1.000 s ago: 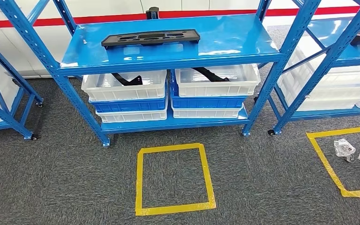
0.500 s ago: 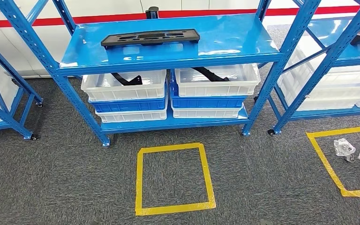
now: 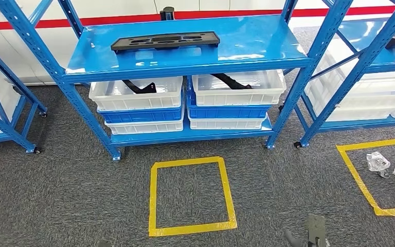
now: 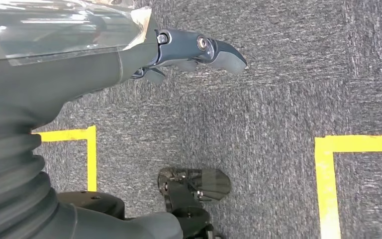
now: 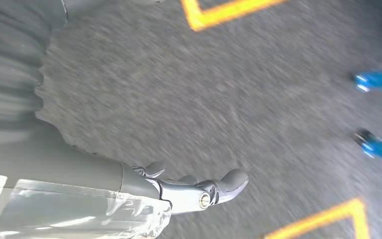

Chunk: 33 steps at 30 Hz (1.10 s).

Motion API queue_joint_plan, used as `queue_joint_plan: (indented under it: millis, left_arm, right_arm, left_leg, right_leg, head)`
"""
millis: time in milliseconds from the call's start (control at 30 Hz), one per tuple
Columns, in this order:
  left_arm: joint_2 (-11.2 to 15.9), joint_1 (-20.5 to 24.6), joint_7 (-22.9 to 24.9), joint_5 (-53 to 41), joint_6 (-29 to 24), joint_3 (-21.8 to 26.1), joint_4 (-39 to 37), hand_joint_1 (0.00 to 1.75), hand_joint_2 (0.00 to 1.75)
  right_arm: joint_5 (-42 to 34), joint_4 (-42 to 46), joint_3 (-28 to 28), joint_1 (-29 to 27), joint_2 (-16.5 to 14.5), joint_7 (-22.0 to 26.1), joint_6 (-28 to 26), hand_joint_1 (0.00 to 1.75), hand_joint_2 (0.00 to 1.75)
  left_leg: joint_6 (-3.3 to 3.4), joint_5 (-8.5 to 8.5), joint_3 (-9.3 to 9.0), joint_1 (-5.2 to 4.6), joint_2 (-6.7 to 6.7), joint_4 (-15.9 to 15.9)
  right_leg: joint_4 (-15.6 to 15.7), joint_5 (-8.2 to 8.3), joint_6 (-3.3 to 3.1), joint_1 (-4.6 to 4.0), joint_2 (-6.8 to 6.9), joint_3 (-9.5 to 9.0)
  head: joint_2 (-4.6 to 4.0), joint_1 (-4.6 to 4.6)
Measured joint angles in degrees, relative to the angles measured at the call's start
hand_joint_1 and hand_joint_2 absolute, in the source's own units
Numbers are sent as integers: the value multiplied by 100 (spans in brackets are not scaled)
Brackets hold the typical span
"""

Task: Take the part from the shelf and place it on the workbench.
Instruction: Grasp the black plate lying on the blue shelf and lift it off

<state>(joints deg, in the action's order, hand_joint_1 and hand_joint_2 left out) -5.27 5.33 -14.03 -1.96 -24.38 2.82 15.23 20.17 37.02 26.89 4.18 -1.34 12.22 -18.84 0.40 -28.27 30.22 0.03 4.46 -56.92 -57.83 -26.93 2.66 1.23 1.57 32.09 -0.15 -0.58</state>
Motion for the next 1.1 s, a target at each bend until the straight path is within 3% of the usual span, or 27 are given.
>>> queue_joint_plan:
  millis: [233, 500, 600, 733, 933, 1100]
  left_arm:
    - [-5, 44, -35, 120, 188, 0, -27, 0, 175]
    - [9, 65, -241, 316, 415, 0, -39, 0, 175]
    - [11, 67, -260, 334, 436, 0, -42, 0, 175]
    - [11, 71, -265, 339, 443, -1, -44, 0, 0]
    - [11, 74, -308, 484, 451, 0, -53, 0, 0]
    - [11, 76, -413, 658, 495, 0, -68, 0, 0]
  right_arm:
    - [-236, 825, -277, -84, 285, 146, -27, 0, 175]
    - [-353, 2738, -964, 161, 1391, -57, 68, 0, 175]
    - [-350, 3140, -1098, 238, 1611, -109, 70, 0, 175]
    - [-345, 3404, -1215, 234, 1727, -34, 15, 0, 175]
    - [-364, 3725, -1441, 512, 2030, 297, -40, 0, 175]
    - [-422, 4139, -1786, 1360, 2382, 348, -60, 0, 175]
  left_leg:
    - [1, 0, 9, -1, -1, -1]
    - [9, 3, 7, -16, -3, -5]
    - [11, 4, 6, -16, -7, -7]
    - [12, 3, 10, -15, -7, -6]
    - [13, 4, 27, -21, -2, -5]
    - [28, 16, 17, -26, -4, -8]
  right_leg:
    - [0, 0, 0, 6, 1, 2]
    - [0, 3, 4, 18, 2, 3]
    - [0, 2, 4, 20, 6, 3]
    - [0, 2, 4, 19, 5, 6]
    - [-2, 4, 5, 20, 3, 8]
    - [-2, 7, 8, 23, 8, 8]
  head:
    - [0, -4]
    - [0, -1]
    - [0, 0]
    - [0, -1]
    - [0, -2]
    - [0, 0]
